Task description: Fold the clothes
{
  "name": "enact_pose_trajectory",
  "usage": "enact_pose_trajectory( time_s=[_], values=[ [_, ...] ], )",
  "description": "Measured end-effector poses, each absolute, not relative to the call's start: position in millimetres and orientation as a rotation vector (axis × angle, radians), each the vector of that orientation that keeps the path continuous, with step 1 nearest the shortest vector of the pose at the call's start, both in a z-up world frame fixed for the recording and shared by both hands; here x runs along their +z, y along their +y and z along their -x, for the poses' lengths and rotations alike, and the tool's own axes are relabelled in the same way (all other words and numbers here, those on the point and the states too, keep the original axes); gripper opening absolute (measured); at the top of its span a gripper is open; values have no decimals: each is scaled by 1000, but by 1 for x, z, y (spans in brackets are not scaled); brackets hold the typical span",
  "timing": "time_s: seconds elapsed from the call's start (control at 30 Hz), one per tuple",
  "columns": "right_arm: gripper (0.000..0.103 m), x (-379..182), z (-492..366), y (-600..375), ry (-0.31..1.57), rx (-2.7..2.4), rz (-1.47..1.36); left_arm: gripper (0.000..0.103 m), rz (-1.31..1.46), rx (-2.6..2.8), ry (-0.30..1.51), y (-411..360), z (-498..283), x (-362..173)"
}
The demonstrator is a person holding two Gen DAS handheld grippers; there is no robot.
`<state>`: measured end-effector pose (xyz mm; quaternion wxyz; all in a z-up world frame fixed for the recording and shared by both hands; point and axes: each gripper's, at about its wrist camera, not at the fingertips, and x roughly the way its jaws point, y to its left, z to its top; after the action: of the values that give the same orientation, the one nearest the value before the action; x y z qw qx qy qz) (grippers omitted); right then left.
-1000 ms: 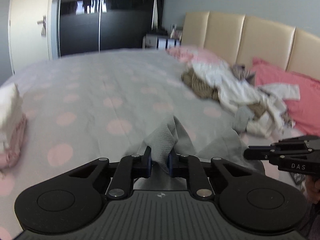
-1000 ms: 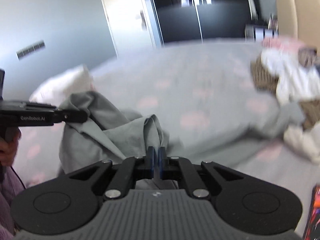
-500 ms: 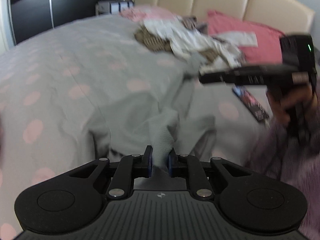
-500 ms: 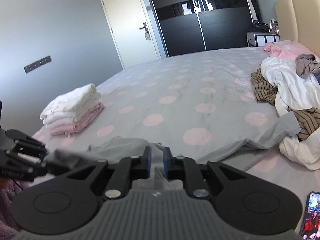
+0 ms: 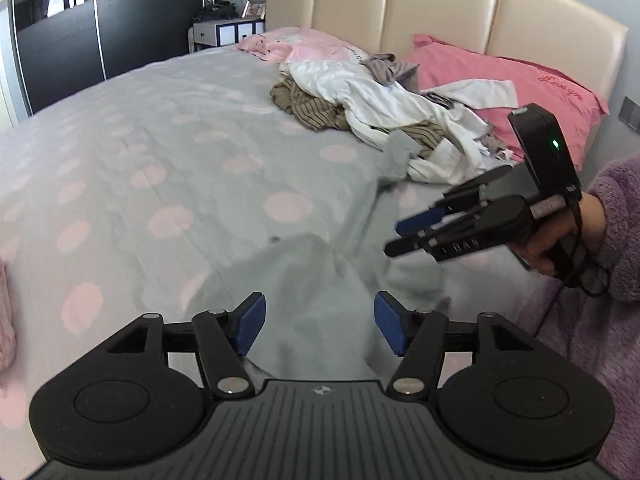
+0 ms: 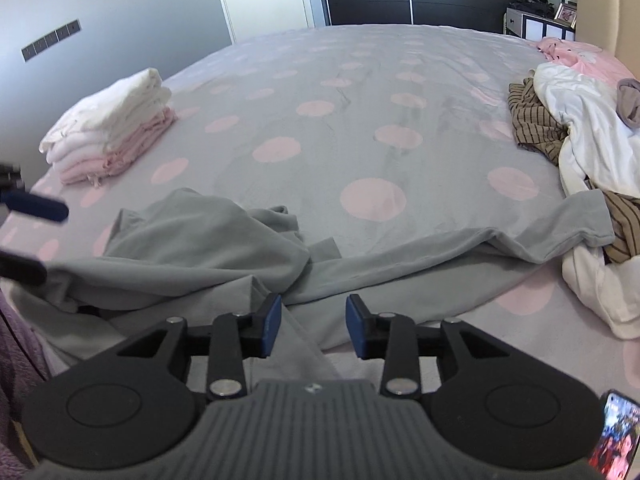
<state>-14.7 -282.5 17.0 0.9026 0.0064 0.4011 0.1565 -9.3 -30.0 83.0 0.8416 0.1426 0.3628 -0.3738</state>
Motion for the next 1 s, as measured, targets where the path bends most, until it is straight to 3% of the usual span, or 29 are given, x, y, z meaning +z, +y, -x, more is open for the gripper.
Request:
enact_pose_trajectory(
  time_s=[0.1, 0.3, 0.43, 0.7, 0.77, 0.8, 0.83, 0.87, 0.93, 1.0],
  values=[
    [42, 14, -1, -283, 843, 331, 34, 59, -319, -794, 782, -32, -20, 74],
    [63, 6, -34, -288, 839, 406, 111, 64, -281, -787, 916, -23, -72, 35],
    [65, -8, -54, -282, 847, 477, 199, 73, -298, -791, 982, -23, -85, 9],
    [64, -35, -78, -281, 925, 539, 204, 76, -140, -792, 1104, -10, -108, -20],
    [45, -34, -78, -283, 944, 552, 178, 62, -90, -808, 1122, -6, -110, -20],
    [35, -32, -77, -284, 948, 554, 175, 48, -68, -821, 1129, -4, -111, -19],
    [17, -29, -74, -285, 947, 550, 179, 37, -51, -830, 1130, -3, -111, -17],
    [5, -26, -72, -286, 943, 539, 175, 34, -36, -830, 1124, -1, -110, -13],
    [3, -20, -69, -290, 930, 519, 147, 20, -15, -805, 1099, 3, -109, -4],
    [2, -12, -64, -295, 910, 501, 103, 17, 2, -769, 1053, 9, -107, 8]
  ],
)
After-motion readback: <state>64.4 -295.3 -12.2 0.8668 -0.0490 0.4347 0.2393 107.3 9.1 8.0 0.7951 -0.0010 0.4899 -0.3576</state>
